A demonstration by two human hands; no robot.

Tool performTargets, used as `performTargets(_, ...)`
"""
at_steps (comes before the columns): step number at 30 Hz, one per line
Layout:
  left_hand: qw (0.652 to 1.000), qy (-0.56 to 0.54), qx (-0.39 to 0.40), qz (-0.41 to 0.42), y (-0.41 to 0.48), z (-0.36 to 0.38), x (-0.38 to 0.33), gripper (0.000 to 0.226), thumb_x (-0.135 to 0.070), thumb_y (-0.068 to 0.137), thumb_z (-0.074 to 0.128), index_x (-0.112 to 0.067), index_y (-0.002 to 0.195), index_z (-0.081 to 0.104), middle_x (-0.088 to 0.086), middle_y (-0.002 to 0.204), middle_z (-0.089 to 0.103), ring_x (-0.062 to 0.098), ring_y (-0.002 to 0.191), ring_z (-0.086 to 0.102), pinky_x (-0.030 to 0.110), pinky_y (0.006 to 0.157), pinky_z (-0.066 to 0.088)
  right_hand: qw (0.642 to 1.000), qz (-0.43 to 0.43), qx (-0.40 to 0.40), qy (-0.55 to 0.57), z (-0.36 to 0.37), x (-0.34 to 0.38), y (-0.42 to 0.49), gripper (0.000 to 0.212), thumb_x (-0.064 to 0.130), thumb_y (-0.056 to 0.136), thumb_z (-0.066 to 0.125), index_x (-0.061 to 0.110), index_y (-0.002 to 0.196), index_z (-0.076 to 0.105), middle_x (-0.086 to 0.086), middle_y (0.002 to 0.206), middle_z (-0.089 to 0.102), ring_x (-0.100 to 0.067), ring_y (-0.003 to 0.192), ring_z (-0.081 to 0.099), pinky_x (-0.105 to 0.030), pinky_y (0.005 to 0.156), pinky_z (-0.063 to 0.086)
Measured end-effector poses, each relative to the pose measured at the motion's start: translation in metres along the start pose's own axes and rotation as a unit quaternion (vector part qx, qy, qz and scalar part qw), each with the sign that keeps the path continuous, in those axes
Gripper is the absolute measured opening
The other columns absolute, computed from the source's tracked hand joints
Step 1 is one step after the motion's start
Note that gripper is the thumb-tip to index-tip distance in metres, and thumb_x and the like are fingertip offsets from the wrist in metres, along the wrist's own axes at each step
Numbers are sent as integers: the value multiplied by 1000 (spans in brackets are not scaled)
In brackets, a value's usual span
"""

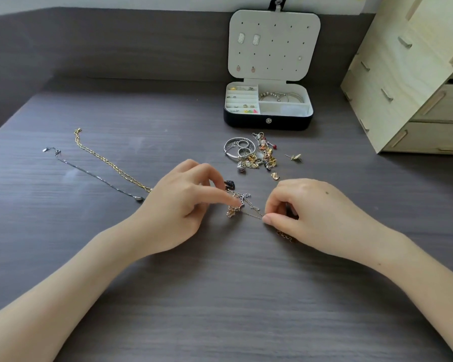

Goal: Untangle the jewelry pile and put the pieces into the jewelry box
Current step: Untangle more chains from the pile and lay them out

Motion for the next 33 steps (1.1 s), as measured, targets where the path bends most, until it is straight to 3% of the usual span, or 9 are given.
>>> performTargets(3, 1000, 19, 14, 5, -1, 5, -4, 56, 5, 79, 40, -34, 103, 72, -3, 96, 59, 23, 80, 50, 31, 67, 42, 1000, 8, -6, -11, 0, -2, 0, 12, 34, 91, 55, 23, 88, 60, 16, 85, 50, -6, 84, 45, -23, 77, 36)
performTargets(6, 1000, 10, 30, 3, -2, 6, -7, 44, -11, 84, 39, -34, 103, 71, -4, 98, 57, 21, 83, 49, 26, 72, 38, 999, 23, -33, 31, -9, -6, 0, 10, 28, 91, 54, 22, 83, 56, 11, 86, 55, -4, 77, 44, -16, 69, 31)
performTargets(9, 999, -6, 43, -25, -3, 10, -8, 29, -29, 85, 47, -34, 103, 68, -7, 99, 54, 14, 89, 45, 19, 78, 33, 990, 20, -21, 138, -16, -9, 0, 12, 31, 91, 54, 24, 82, 56, 9, 83, 60, -4, 76, 53, -15, 69, 40)
performTargets(12, 997, -40, 40, -51, 1, 14, -12, 25, -42, 81, 52, -31, 97, 67, -10, 98, 53, 14, 90, 47, 19, 80, 35, 970, -2, -17, 242, -21, -2, 0, 16, 35, 87, 51, 22, 83, 58, 2, 87, 67, -13, 83, 61, -32, 78, 47)
performTargets(17, 995, -70, 24, -67, 6, 17, -13, 29, -50, 74, 56, -26, 85, 67, -11, 94, 55, 14, 87, 48, 21, 77, 36, 933, 1, -40, 358, -21, -2, 5, 15, 17, 97, 50, 17, 82, 53, -1, 90, 73, -10, 88, 67, -27, 84, 52)
performTargets(22, 990, -117, 16, -82, 7, 14, -8, 19, -42, 74, 57, -26, 82, 63, -11, 83, 59, 7, 81, 48, 20, 75, 38, 884, 14, -30, 466, -16, -6, 6, 15, 8, 98, 42, 10, 84, 46, -9, 76, 72, -20, 78, 69, -26, 73, 54)
performTargets(28, 989, -117, 28, -87, 2, 8, -6, 6, -29, 78, 62, -30, 83, 60, -11, 72, 60, 5, 76, 52, 23, 68, 42, 916, -57, 114, 381, -16, 6, -8, 11, 21, 90, 50, 13, 83, 51, -4, 77, 71, -13, 72, 62, -25, 72, 50)
performTargets(32, 990, -110, 53, -78, 2, 4, -8, 16, -34, 76, 61, -35, 91, 57, -16, 83, 61, 4, 81, 53, 22, 73, 43, 943, -99, 183, 259, -7, 13, -14, 10, 27, 87, 58, 23, 78, 58, 7, 77, 66, -16, 72, 57, -41, 71, 48)
performTargets(33, 989, -111, 60, -73, 2, 3, -7, 17, -37, 75, 58, -34, 92, 58, -17, 87, 62, 4, 82, 53, 21, 74, 42, 946, -106, 194, 239, -3, 15, -15, 9, 28, 85, 60, 27, 76, 59, 9, 77, 64, -16, 72, 55, -38, 70, 47)
Point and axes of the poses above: each hand's wrist, its own y-axis towards the middle knuckle, its own z-axis out of the palm, x = y × z, the point moved 6 cm from there along y, towards the middle knuckle
